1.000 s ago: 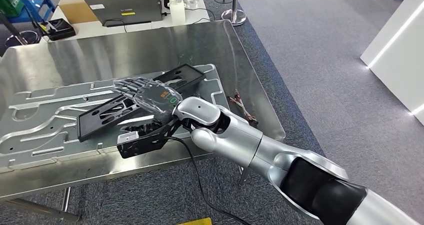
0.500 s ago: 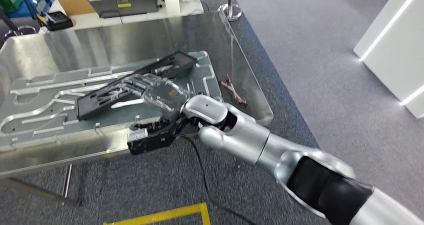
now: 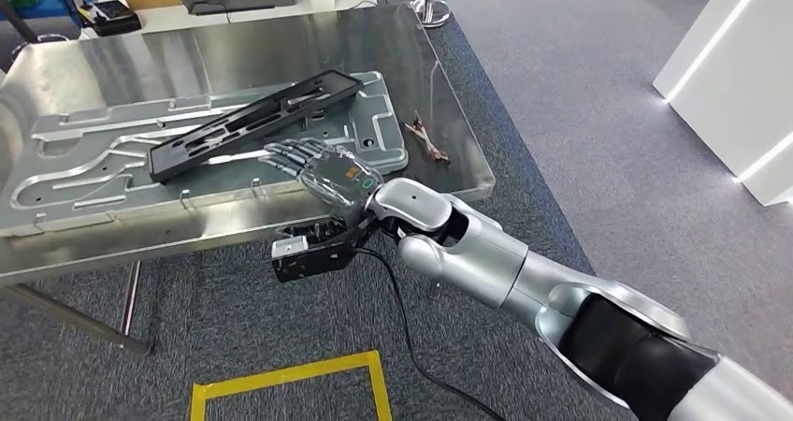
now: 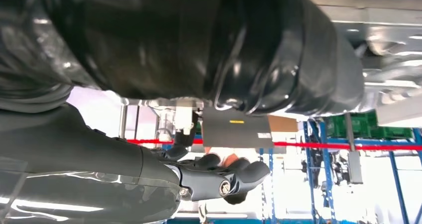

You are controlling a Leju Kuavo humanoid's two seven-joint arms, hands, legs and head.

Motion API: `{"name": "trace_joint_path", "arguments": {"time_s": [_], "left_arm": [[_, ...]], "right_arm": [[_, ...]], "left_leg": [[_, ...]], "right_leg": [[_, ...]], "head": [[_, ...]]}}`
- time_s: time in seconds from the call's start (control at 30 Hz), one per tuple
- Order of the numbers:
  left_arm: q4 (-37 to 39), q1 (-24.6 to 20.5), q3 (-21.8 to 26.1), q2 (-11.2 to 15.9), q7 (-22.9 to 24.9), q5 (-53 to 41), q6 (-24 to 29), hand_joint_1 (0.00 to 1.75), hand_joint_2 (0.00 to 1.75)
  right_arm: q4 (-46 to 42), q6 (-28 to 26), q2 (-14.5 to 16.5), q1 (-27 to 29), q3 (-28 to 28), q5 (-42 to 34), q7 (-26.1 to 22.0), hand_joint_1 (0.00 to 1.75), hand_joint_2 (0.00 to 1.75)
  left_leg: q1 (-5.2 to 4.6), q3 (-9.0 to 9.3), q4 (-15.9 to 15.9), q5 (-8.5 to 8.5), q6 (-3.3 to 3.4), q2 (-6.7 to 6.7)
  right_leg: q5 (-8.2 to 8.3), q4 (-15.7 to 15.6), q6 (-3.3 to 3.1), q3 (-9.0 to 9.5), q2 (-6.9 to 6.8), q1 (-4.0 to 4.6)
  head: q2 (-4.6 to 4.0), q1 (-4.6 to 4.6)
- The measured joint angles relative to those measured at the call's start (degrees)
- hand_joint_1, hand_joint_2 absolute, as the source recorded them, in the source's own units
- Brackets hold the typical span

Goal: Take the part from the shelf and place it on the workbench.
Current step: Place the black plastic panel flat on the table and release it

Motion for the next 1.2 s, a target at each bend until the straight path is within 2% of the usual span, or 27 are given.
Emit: {"name": "trace_joint_path", "arguments": {"time_s": [0.07,0.1,0.13,0.2,0.23,0.27,0.3,0.33,0.37,0.43,0.47,0.5,0.57,0.6,0.67,0.73,0.77,0.8,0.83,0.87,0.93,0.97,1.0,1.07,1.1,1.13,1.2], "left_arm": [[0.0,0.1,0.0,-0.1,0.0,0.1,0.0,0.00,0.00],[0.0,0.1,0.0,-0.1,0.1,0.2,0.0,0.00,0.00],[0.0,0.1,0.0,-0.2,0.1,0.3,0.1,0.00,0.00],[0.0,0.1,0.0,-0.2,0.1,0.4,0.1,0.00,0.00],[0.0,0.1,0.0,-0.2,0.1,0.4,0.1,0.00,0.00],[0.0,0.1,0.0,-0.2,0.1,0.4,0.1,0.00,0.00],[0.0,0.1,0.0,-0.2,0.1,0.5,0.1,0.00,0.00],[0.0,0.1,0.0,-0.2,0.1,0.5,0.1,0.00,0.00],[0.0,0.1,0.0,-0.2,0.1,0.5,0.1,0.00,0.00],[0.0,0.1,0.0,-0.3,0.1,0.6,0.1,0.00,0.00],[0.0,0.1,0.0,-0.3,0.1,0.7,0.1,0.00,0.00],[0.0,0.1,0.0,-0.4,0.1,0.8,0.1,0.00,0.00],[0.0,0.2,0.0,-0.4,0.1,0.9,0.1,0.00,0.00],[0.0,0.2,0.0,-0.4,0.1,0.9,0.1,0.00,0.00],[0.0,0.3,0.0,-0.4,0.1,1.0,0.1,0.00,0.00],[0.0,0.3,0.0,-0.4,0.2,1.1,0.2,0.00,0.00],[0.0,0.3,0.0,-0.4,0.2,1.1,0.2,0.00,0.00],[0.0,0.3,0.0,-0.4,0.2,1.1,0.2,0.00,0.00],[0.0,0.3,0.0,-0.4,0.2,1.1,0.2,0.00,0.00],[0.0,0.3,0.1,-0.4,0.2,1.2,0.2,0.00,0.00],[0.0,0.1,0.1,-0.4,0.2,1.2,0.2,0.00,0.00],[0.0,0.1,0.1,-0.4,0.2,1.3,0.2,0.00,0.00],[0.0,0.0,0.1,-0.4,0.2,1.3,0.3,0.00,0.00],[0.0,0.1,0.1,-0.4,0.2,1.5,0.3,0.00,0.00],[0.0,0.1,0.1,-0.4,0.2,1.5,0.3,0.00,0.00],[0.0,0.1,0.1,-0.4,0.2,1.5,0.4,0.00,0.00],[0.0,0.1,0.1,-0.5,0.2,1.5,0.5,0.00,0.00]], "right_arm": [[0.0,0.0,-0.4,0.1,0.0,-0.1,0.0,0.00,0.00],[0.0,-0.1,-0.7,0.2,0.0,-0.1,0.0,0.00,0.00],[0.1,-0.1,-1.0,0.3,-0.1,-0.2,0.0,0.00,0.00],[0.1,-0.3,-1.6,0.6,-0.1,-0.3,0.0,0.00,0.00],[0.1,-0.3,-1.9,0.8,-0.1,-0.3,0.0,0.00,0.00],[0.2,-0.4,-2.0,1.1,-0.1,-0.3,0.0,0.00,0.00],[0.2,-0.4,-2.1,1.4,-0.1,-0.3,0.0,0.00,0.00],[0.2,-0.5,-2.2,1.6,-0.2,-0.3,0.0,0.00,0.00],[0.2,-0.8,-2.3,1.8,-0.3,-0.3,0.0,0.00,0.00],[0.2,-1.6,-2.5,2.2,-0.9,-0.2,-0.3,0.00,0.00],[0.2,-2.2,-2.7,2.6,-1.3,-0.2,-0.5,0.00,0.00],[0.3,-2.7,-2.8,3.0,-1.6,-0.2,-0.7,0.00,0.00],[0.7,-3.6,-3.3,4.3,-2.2,-0.1,-1.0,0.00,0.00],[0.9,-3.9,-3.5,5.0,-2.5,0.0,-1.2,0.00,0.00],[1.3,-4.4,-3.9,6.1,-3.0,0.0,-1.3,0.00,0.00],[1.6,-4.9,-4.3,7.3,-3.6,0.1,-1.5,0.00,0.00],[1.8,-5.1,-4.5,7.9,-3.9,0.1,-1.6,0.00,0.00],[1.9,-5.2,-4.7,8.5,-4.2,0.1,-1.7,0.00,0.00],[2.0,-5.3,-5.0,9.0,-4.5,0.1,-1.8,0.00,0.00],[2.0,-5.4,-5.2,9.4,-4.8,0.1,-1.8,0.00,0.00],[2.0,-5.6,-5.5,9.9,-5.5,0.2,-1.9,0.00,0.00],[2.0,-5.7,-5.6,10.1,-5.9,0.3,-2.0,0.00,0.00],[2.0,-5.8,-5.7,10.3,-6.2,0.4,-2.0,0.00,0.00],[2.1,-6.0,-6.0,10.9,-6.7,0.9,-2.2,0.00,0.00],[2.2,-6.0,-6.3,11.3,-7.0,1.1,-2.3,0.00,0.00],[2.2,-6.0,-6.5,11.8,-7.2,1.2,-2.4,0.00,0.00],[2.3,-6.0,-7.0,12.5,-7.8,1.4,-2.6,0.00,0.00]], "left_leg": [[0.13,-0.83,-0.5,1.29,0.85,0.15],[0.25,-1.37,-0.7,2.11,1.39,0.30],[0.39,-2.11,-0.8,3.01,1.82,0.46],[0.29,-4.06,-0.8,4.67,2.32,0.63],[0.24,-5.16,-0.7,5.49,2.33,0.63],[0.19,-6.25,-0.6,6.26,2.30,0.63],[0.15,-7.33,-0.5,6.97,2.21,0.63],[0.12,-8.37,-0.3,7.62,2.10,0.63],[0.10,-9.27,0.0,8.20,1.94,0.62],[-0.11,-10.66,0.6,9.19,1.48,0.57],[-0.17,-11.01,0.8,9.69,1.21,0.56],[-0.19,-11.23,0.8,10.22,0.91,0.56],[-0.09,-11.51,0.7,10.83,0.26,0.46],[-0.02,-11.95,1.4,9.84,-0.02,0.38],[0.23,-13.60,5.9,4.74,-0.49,0.24],[0.44,-15.24,13.4,-0.37,-0.93,0.24],[0.53,-15.38,16.3,-1.06,-1.10,0.24],[0.60,-14.71,17.7,-0.34,-1.21,0.24],[0.65,-13.12,17.2,1.21,-1.22,0.24],[0.69,-10.51,14.7,2.62,-1.14,0.23],[0.56,-3.94,6.3,2.03,-0.69,0.09],[0.42,-1.65,2.9,0.99,-0.40,0.01],[0.23,-0.47,0.8,0.07,-0.07,-0.05],[0.13,-0.84,0.0,0.75,0.73,0.02],[0.19,-1.34,-0.2,1.49,1.25,0.15],[0.30,-1.99,-0.3,2.36,1.75,0.30],[0.29,-3.79,-0.4,4.08,2.43,0.51]], "right_leg": [[0.48,-0.3,0.74,-0.25,0.00,-0.11],[-0.84,0.5,1.04,-0.72,0.05,-0.15],[-3.32,2.4,1.30,-1.47,0.10,-0.19],[-9.62,9.4,1.71,-3.34,0.12,-0.29],[-11.39,13.1,1.90,-3.98,0.12,-0.29],[-11.68,15.8,2.02,-4.05,0.12,-0.29],[-10.72,16.7,2.04,-3.26,0.12,-0.28],[-9.21,15.6,1.95,-1.41,0.12,-0.27],[-8.12,12.6,1.74,1.51,0.12,-0.23],[-8.90,4.0,1.12,8.26,0.08,0.03],[-9.83,0.8,0.80,10.38,0.07,0.20],[-10.47,-1.0,0.52,11.35,0.06,0.37],[-9.65,-1.6,-0.20,10.86,-0.11,0.27],[-8.95,-1.7,-0.70,10.37,-0.26,0.14],[-7.35,-1.9,-1.43,8.81,-0.52,-0.07],[-5.79,-1.7,-1.52,6.76,-0.49,-0.06],[-5.05,-1.6,-1.42,5.69,-0.50,-0.06],[-4.36,-1.4,-1.27,4.60,-0.52,-0.07],[-3.72,-1.1,-1.10,3.53,-0.54,-0.08],[-3.11,-0.8,-0.90,2.55,-0.53,-0.10],[-2.05,-0.2,-0.36,1.09,-0.47,-0.04],[-1.52,-0.1,-0.02,0.78,-0.48,-0.03],[-0.98,-0.1,0.37,0.66,-0.50,-0.04],[-0.08,-0.5,1.16,0.58,-0.52,-0.18],[-0.84,-0.1,1.50,0.23,-0.44,-0.27],[-2.81,1.3,1.79,-0.38,-0.36,-0.35],[-9.09,7.3,2.28,-2.18,-0.24,-0.50]], "head": [[-0.01,0.01],[-0.01,0.01],[-0.01,0.02],[-0.01,0.02],[-0.01,0.02],[-0.01,0.02],[-0.01,0.02],[-0.01,0.02],[-0.01,0.02],[-0.01,0.01],[-0.01,0.01],[-0.01,0.00],[-0.01,0.01],[-0.01,0.00],[-0.01,0.00],[-0.01,0.00],[-0.01,0.00],[-0.01,0.00],[-0.01,0.00],[-0.01,0.00],[0.00,0.00],[0.00,0.00],[0.00,0.00],[-0.01,0.01],[-0.01,0.01],[-0.01,0.02],[-0.01,0.02]]}}
